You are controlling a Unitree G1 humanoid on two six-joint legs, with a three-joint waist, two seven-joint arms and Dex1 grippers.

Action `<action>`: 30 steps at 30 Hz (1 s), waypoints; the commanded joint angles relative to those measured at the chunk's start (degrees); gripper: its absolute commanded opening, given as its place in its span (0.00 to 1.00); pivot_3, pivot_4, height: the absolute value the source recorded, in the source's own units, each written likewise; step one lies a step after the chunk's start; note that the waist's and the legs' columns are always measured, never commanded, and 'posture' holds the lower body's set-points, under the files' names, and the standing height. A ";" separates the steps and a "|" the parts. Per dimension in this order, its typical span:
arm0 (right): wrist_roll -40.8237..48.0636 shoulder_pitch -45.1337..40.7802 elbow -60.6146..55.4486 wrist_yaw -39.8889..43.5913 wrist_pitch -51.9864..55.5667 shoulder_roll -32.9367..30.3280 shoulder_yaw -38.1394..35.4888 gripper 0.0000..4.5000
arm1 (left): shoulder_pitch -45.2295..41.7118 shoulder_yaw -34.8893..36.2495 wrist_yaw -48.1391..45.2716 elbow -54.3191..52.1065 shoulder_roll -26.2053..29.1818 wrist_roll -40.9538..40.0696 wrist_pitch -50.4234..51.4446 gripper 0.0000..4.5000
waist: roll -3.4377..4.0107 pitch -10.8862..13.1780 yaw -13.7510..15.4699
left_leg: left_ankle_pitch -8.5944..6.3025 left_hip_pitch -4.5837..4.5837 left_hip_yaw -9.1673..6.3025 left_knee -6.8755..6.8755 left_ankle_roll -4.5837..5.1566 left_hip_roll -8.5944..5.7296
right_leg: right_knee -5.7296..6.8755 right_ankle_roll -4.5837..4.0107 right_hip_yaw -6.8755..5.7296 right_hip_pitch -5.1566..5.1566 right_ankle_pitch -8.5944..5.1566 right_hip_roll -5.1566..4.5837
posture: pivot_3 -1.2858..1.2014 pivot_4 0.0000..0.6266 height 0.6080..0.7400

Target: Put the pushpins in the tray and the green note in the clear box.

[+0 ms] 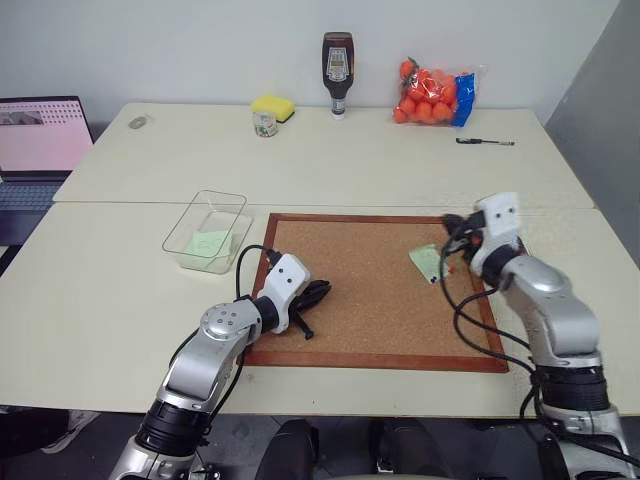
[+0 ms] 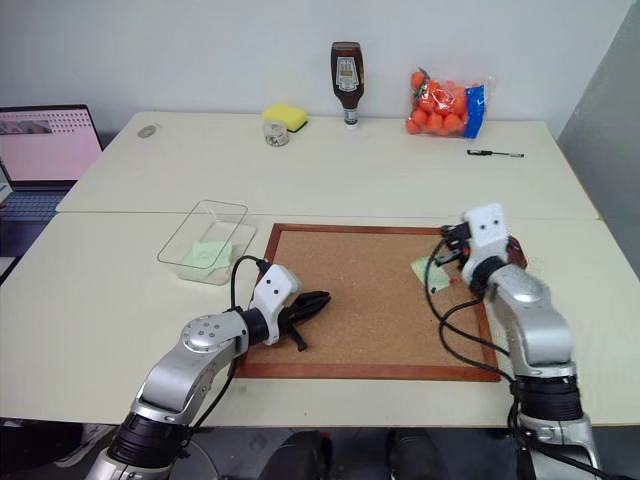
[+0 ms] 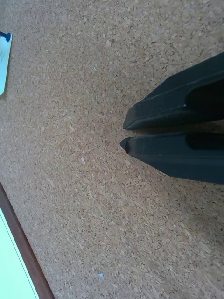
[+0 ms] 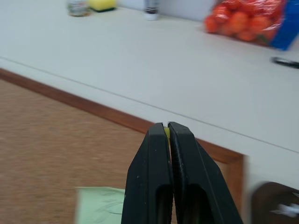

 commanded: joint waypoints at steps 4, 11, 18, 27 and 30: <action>-2.74 -1.24 8.78 -0.77 -0.87 -6.26 -3.85 0.01 | 0.95 -2.41 -0.61 1.49 0.06 1.20 0.99 0.07 | 0.06 -0.03 -0.05 | 0.00 0.03 0.01 0.00 0.01 0.00 | 0.01 0.03 0.00 0.03 -0.02 0.00 | 0.52 0.24 1.00; -3.83 -3.70 17.14 -0.35 -2.37 -6.58 -2.38 0.01 | 0.37 -2.34 -0.95 1.83 0.18 1.32 0.91 0.07 | 0.09 -0.05 -0.06 | 0.01 0.08 0.03 0.00 0.04 0.00 | 0.01 0.02 0.01 0.11 -0.01 0.00 | 0.52 0.24 1.00; -4.44 -3.99 19.01 -0.29 -3.59 -6.42 -1.79 0.33 | 0.37 -2.25 -0.96 1.78 0.25 1.36 0.91 0.07 | 0.10 -0.05 -0.03 | 0.02 0.07 0.04 0.00 0.03 0.00 | -0.01 0.03 0.01 0.13 -0.01 -0.01 | 0.52 0.24 1.00; -4.78 -1.82 17.47 -0.71 -3.13 -5.95 -1.18 0.66 | 0.28 -2.31 -1.09 1.90 0.18 1.30 0.71 0.07 | 0.10 -0.05 -0.01 | 0.02 0.07 0.02 0.00 0.03 0.00 | -0.01 0.05 0.00 0.13 -0.02 -0.01 | 0.52 0.24 1.00; -3.78 -1.32 15.53 -1.43 -3.86 -5.32 -2.71 0.66 | 0.11 -2.34 -1.11 2.06 0.13 1.32 0.69 0.07 | 0.10 -0.06 -0.02 | 0.02 0.07 0.03 0.00 0.03 0.00 | -0.02 0.06 0.01 0.13 -0.02 0.00 | 0.52 0.24 1.00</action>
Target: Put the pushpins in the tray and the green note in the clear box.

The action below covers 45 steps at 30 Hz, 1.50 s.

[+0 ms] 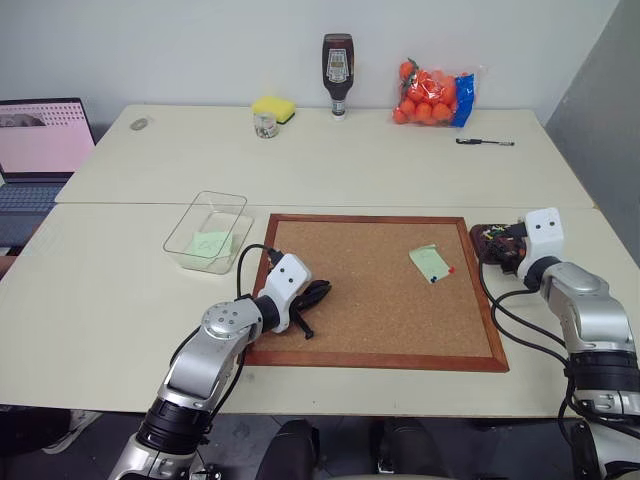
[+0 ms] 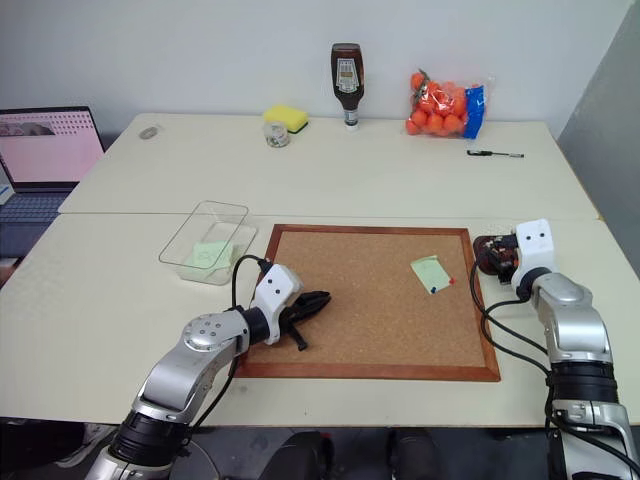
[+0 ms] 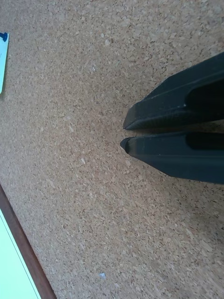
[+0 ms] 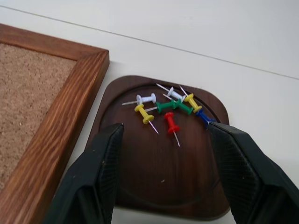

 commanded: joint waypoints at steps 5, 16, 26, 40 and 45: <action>5.10 4.25 -14.45 1.18 0.00 0.97 -5.05 0.66 | 0.77 -1.96 -0.79 1.55 0.13 0.77 0.67 0.07 | 0.01 -0.01 0.09 | 0.00 -0.01 -0.03 0.00 0.00 0.00 | 0.00 0.06 -0.02 0.00 -0.02 0.00 | 0.52 0.24 1.00; 6.33 18.86 -29.34 5.85 -3.62 2.82 0.67 0.66 | 0.62 -2.10 -1.30 2.11 0.37 0.77 -0.08 0.07 | 0.01 -0.01 0.09 | 0.00 0.00 -0.05 -0.01 0.00 0.00 | -0.05 0.28 -0.02 0.02 -0.11 0.00 | 0.52 0.24 1.00; 3.98 16.37 -25.01 2.97 -4.50 6.00 3.00 0.66 | -0.01 -2.14 -1.52 2.79 0.08 1.10 -0.35 0.07 | 0.01 -0.01 0.09 | 0.03 0.00 -0.06 -0.01 0.04 0.00 | -0.10 0.31 -0.02 0.02 -0.10 0.00 | 0.52 0.24 1.00; 2.86 15.43 -22.07 4.04 -4.53 6.33 4.21 0.45 | 0.07 -1.93 -1.78 2.94 0.14 1.23 -0.67 0.07 | 0.01 -0.01 0.10 | 0.03 -0.01 -0.06 -0.02 0.04 0.00 | -0.13 0.31 -0.03 0.02 -0.10 0.00 | 0.52 0.24 1.00; 2.74 15.93 -22.43 4.34 -3.91 6.28 4.65 0.27 | 0.12 -1.97 -1.85 3.03 0.17 1.24 -0.89 0.07 | 0.01 -0.01 0.11 | 0.03 -0.01 -0.06 -0.02 0.04 0.00 | -0.13 0.31 -0.03 0.03 -0.10 0.00 | 0.52 0.24 1.00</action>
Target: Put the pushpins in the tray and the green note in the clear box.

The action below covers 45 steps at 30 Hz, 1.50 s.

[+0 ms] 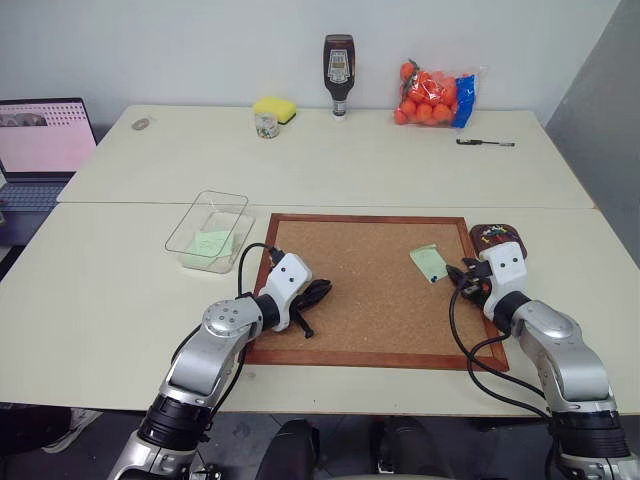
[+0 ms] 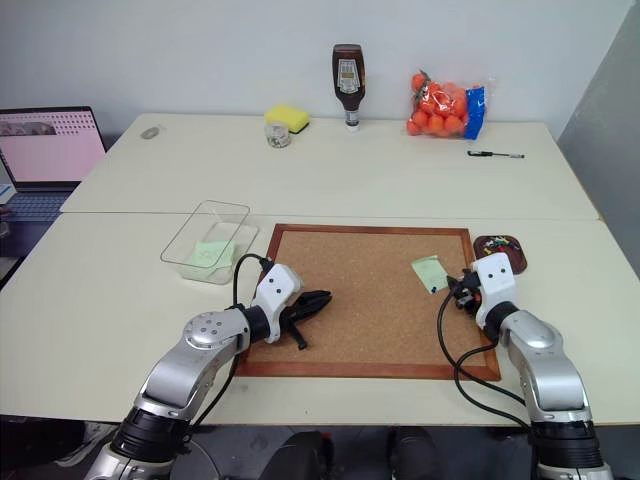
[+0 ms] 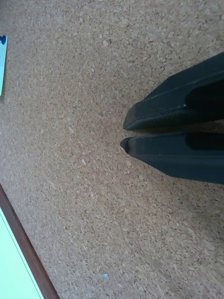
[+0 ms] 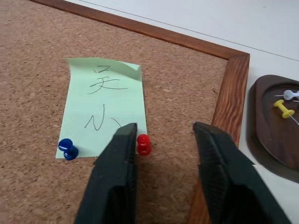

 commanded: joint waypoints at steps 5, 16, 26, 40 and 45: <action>0.47 0.26 -1.61 0.24 -0.25 -0.39 -0.82 0.04 | 0.75 -1.71 -0.70 1.39 0.10 0.71 0.91 0.07 | 0.00 0.00 0.04 | 0.00 0.00 0.00 0.00 0.00 0.00 | 0.00 0.00 0.00 0.00 0.00 0.00 | 0.52 0.24 1.00; 4.55 0.37 -5.18 -0.57 -4.02 2.65 -5.21 0.02 | 0.92 -1.77 -0.75 1.40 0.23 0.85 0.84 0.07 | 0.00 0.01 0.13 | 0.00 -0.02 -0.01 0.00 0.00 -0.01 | -0.01 0.01 0.00 0.00 0.00 0.00 | 0.52 0.24 1.00; 5.48 0.18 -5.96 -1.33 -3.48 3.04 -5.96 0.02 | 0.81 -1.93 -0.77 1.46 0.26 0.90 1.01 0.07 | 0.02 0.01 0.04 | 0.00 -0.01 -0.01 0.00 0.00 -0.01 | 0.00 0.01 0.00 0.00 0.00 0.00 | 0.52 0.24 1.00; 2.27 -4.30 0.69 -5.54 -4.76 0.34 -9.55 0.02 | 0.44 -2.06 -0.75 1.67 0.13 0.89 1.04 0.07 | 0.02 0.01 0.01 | 0.00 0.00 0.01 0.00 0.00 -0.01 | 0.00 0.01 0.01 0.00 0.00 0.00 | 0.52 0.24 1.00; 0.21 -7.80 7.80 -7.11 -5.21 -1.55 -9.74 0.02 | 0.28 -2.28 -0.86 1.67 0.08 0.89 1.01 0.07 | 0.02 0.01 0.09 | 0.00 0.01 0.01 -0.01 0.00 -0.01 | 0.01 0.00 0.00 0.01 0.01 0.00 | 0.52 0.24 1.00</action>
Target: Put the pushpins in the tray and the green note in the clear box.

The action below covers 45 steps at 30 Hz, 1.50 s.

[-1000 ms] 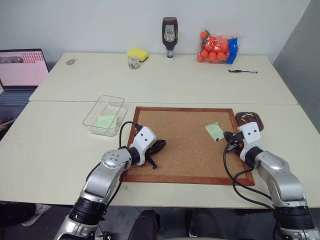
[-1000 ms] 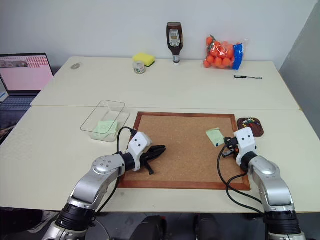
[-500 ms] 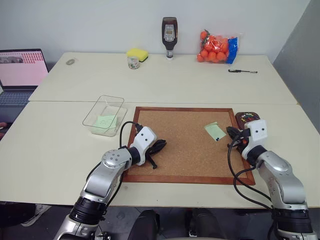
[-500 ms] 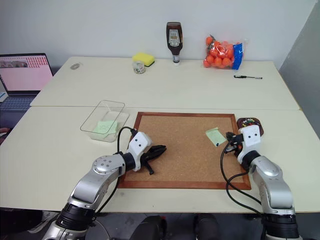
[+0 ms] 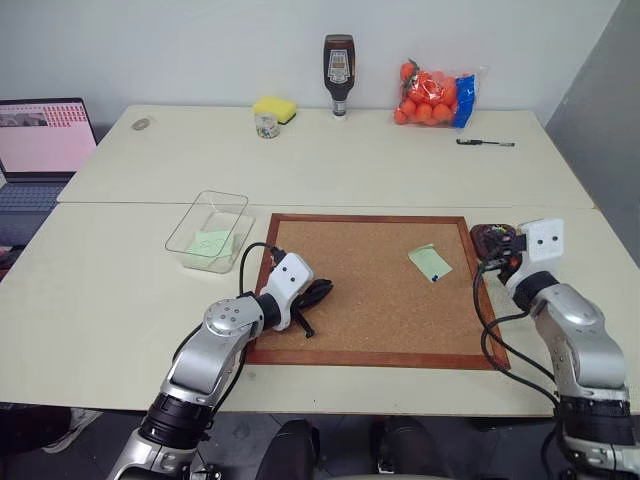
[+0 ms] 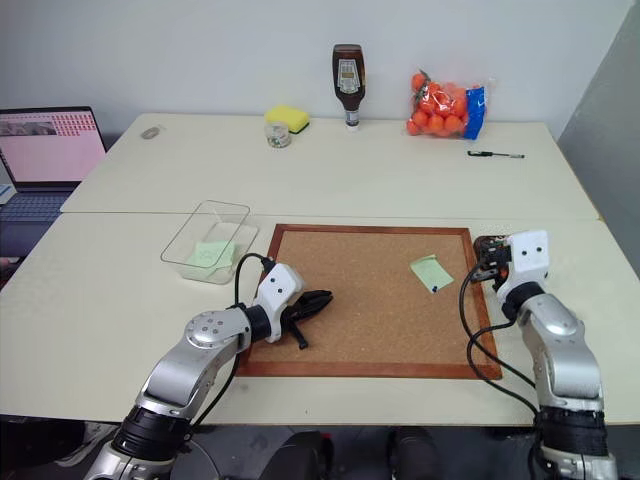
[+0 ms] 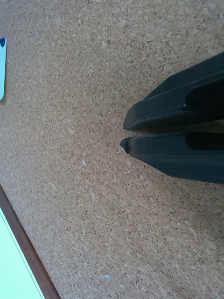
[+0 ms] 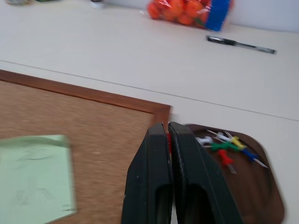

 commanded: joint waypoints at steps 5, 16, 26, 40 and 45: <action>-2.88 -6.67 11.86 -2.93 -2.13 -3.00 -2.21 0.02 | 0.52 -1.85 -0.72 1.56 -0.03 0.78 0.99 0.07 | 0.01 0.00 -0.03 | 0.01 0.01 0.06 0.01 0.01 -0.01 | 0.02 -0.02 0.04 0.00 0.01 -0.01 | 0.52 0.24 1.00; -4.18 -7.38 16.00 -2.83 -2.41 -2.90 -0.74 0.46 | 0.41 -1.97 -0.73 1.68 -0.04 0.84 0.91 0.07 | 0.02 -0.01 0.04 | 0.02 0.02 0.06 0.01 0.03 -0.01 | 0.03 -0.12 0.04 0.02 0.08 -0.02 | 0.52 0.24 1.00; -3.01 -5.86 13.67 -3.09 -0.34 -2.20 -1.57 0.46 | 0.11 -2.10 -0.82 2.19 -0.08 1.01 0.43 0.07 | 0.03 -0.01 0.06 | 0.02 0.01 0.06 0.01 0.03 -0.01 | 0.04 -0.12 0.04 0.02 0.08 -0.02 | 0.52 0.24 1.00; 3.00 5.44 -10.81 6.82 -3.00 -2.54 0.97 0.46 | -0.48 -2.18 -1.28 3.31 -0.03 1.19 -0.53 0.07 | 0.07 -0.04 0.35 | 0.02 0.00 0.01 0.01 0.04 -0.02 | 0.01 0.04 0.00 0.04 0.02 -0.03 | 0.52 0.24 1.00; 2.75 7.80 -15.27 9.21 -0.15 -1.48 8.55 0.46 | -0.52 -2.16 -1.54 3.67 0.02 1.31 -0.86 0.07 | 0.07 -0.04 0.30 | 0.05 0.02 -0.04 -0.01 0.08 -0.02 | -0.01 0.08 -0.03 0.04 0.04 -0.02 | 0.52 0.24 1.00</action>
